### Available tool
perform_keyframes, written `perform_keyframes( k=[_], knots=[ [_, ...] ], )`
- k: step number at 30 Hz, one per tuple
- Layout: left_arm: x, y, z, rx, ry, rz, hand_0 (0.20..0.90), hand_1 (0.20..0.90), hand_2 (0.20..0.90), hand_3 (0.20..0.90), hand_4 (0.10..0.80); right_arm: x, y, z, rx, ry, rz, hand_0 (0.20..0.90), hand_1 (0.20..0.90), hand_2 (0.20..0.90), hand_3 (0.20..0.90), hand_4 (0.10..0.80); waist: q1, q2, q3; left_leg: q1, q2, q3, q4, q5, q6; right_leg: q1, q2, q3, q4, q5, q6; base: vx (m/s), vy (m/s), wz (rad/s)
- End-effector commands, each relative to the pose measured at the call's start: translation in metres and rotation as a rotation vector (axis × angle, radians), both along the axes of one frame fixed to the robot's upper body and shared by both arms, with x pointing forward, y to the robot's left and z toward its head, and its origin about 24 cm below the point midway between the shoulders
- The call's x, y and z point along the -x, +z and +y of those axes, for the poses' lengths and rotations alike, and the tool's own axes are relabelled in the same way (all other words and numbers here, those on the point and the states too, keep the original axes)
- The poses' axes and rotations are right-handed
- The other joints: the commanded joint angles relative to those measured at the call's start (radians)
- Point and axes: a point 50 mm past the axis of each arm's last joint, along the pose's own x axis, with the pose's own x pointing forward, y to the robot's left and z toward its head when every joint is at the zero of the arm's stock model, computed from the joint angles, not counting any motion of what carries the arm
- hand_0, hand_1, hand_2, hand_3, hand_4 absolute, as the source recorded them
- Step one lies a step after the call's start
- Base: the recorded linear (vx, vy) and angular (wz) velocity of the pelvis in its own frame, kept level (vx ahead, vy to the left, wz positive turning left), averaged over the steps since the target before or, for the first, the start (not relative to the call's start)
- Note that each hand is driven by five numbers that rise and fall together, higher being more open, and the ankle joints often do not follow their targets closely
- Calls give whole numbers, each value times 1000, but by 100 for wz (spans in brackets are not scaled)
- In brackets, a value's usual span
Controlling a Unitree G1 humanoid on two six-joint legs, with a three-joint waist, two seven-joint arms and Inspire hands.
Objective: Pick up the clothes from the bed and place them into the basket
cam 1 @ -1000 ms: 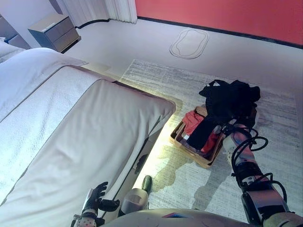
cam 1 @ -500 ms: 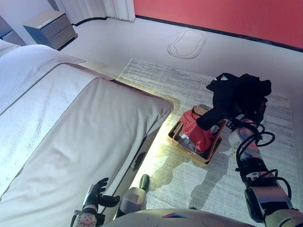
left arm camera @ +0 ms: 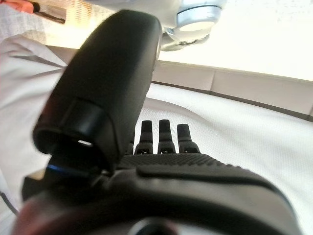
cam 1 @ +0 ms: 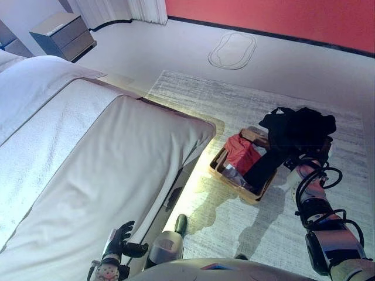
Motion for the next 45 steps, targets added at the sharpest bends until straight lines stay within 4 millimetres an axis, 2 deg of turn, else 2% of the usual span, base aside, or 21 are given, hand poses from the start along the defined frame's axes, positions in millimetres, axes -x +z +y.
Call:
perform_keyframes(
  k=[1,2,3,4,5,11,19,27,31,36,37,39,40,42,45],
  knots=[
    [-6,7,17,-63,-50,-27,900,900,900,900,800,-32,108,-21,203,17,-333,300,300,300,200,100,23,-15,-42,-93,-28,-70,35,-34,-51,46,38,-23,30,-93,-41,10,1,4],
    [-6,7,16,-60,-52,-26,900,900,900,900,800,-33,107,-21,203,13,-330,300,300,300,200,100,26,-14,-41,-94,-29,-74,36,-34,-52,46,37,-25,31,-94,-41,0,0,0],
    [-5,6,16,-59,-57,-25,900,900,900,900,800,-33,108,-21,204,10,-326,455,455,455,381,281,27,-12,-39,-95,-30,-76,38,-35,-52,46,36,-27,33,-94,-41,31,-3,1],
    [-5,6,16,-55,-62,-22,900,900,900,900,800,-33,108,-23,205,8,-321,709,709,709,678,578,28,-10,-39,-97,-31,-79,39,-35,-53,44,35,-28,34,-95,-42,42,2,1],
    [-5,6,15,-53,-62,-20,900,900,900,900,800,-33,107,-24,207,7,-316,900,900,900,900,800,29,-8,-38,-98,-31,-80,40,-35,-53,44,34,-29,36,-97,-42,52,8,1],
    [-4,5,12,-32,-69,-11,900,900,900,900,800,-36,113,-28,214,23,-294,900,900,900,900,800,32,7,-30,-106,-38,-90,47,-34,-55,35,26,-35,45,-100,-44,23,23,4],
    [-10,6,6,5,-91,-32,900,900,900,900,800,-43,118,-18,225,84,-290,900,900,900,900,800,29,11,-9,-112,-41,-95,50,-36,-56,19,20,-34,52,-99,-43,5,5,6],
    [-12,7,8,-4,-84,-41,900,900,900,900,800,-44,107,-7,194,127,-282,900,900,900,900,800,24,1,-5,-103,-36,-91,46,-40,-53,17,23,-28,55,-102,-45,0,0,0],
    [-12,8,12,-9,-68,-42,900,900,900,900,800,-43,93,-2,157,143,-254,900,900,900,900,800,18,-9,-14,-93,-32,-83,39,-42,-52,19,27,-25,52,-102,-44,0,0,0],
    [-11,8,14,-7,-48,-39,900,900,900,900,800,-33,50,11,90,189,-150,900,900,900,900,800,3,-25,-36,-75,-25,-69,28,-46,-51,23,35,-16,46,-103,-42,0,0,0],
    [-11,8,13,-5,-39,-42,900,900,900,900,800,-25,31,15,63,202,-106,900,900,900,900,800,-3,-29,-42,-71,-22,-63,26,-47,-49,25,38,-12,44,-103,-42,0,0,0],
    [-11,7,11,4,-31,-42,900,900,900,900,800,-7,-3,19,23,216,-21,900,900,900,900,800,-10,-36,-49,-64,-17,-55,26,-51,-47,28,41,-6,43,-104,-42,-43,-6,-2],
    [-11,7,10,7,-35,-43,900,900,900,900,800,-1,-14,20,11,228,17,900,900,900,900,800,-12,-38,-52,-62,-16,-53,25,-52,-46,29,42,-4,42,-104,-42,-46,-3,-3],
    [-10,5,6,27,-26,-27,900,900,900,900,800,25,-49,22,-17,236,127,900,900,900,900,800,-19,-43,-59,-53,-12,-46,24,-55,-42,33,47,4,40,-105,-43,-44,-3,-8],
    [-14,4,-1,38,-37,-45,900,900,900,900,800,58,-88,25,-68,245,276,900,900,900,900,800,-30,-54,-70,-36,-4,-34,20,-60,-37,40,56,16,36,-103,-43,-50,-21,-13]
  ],
)
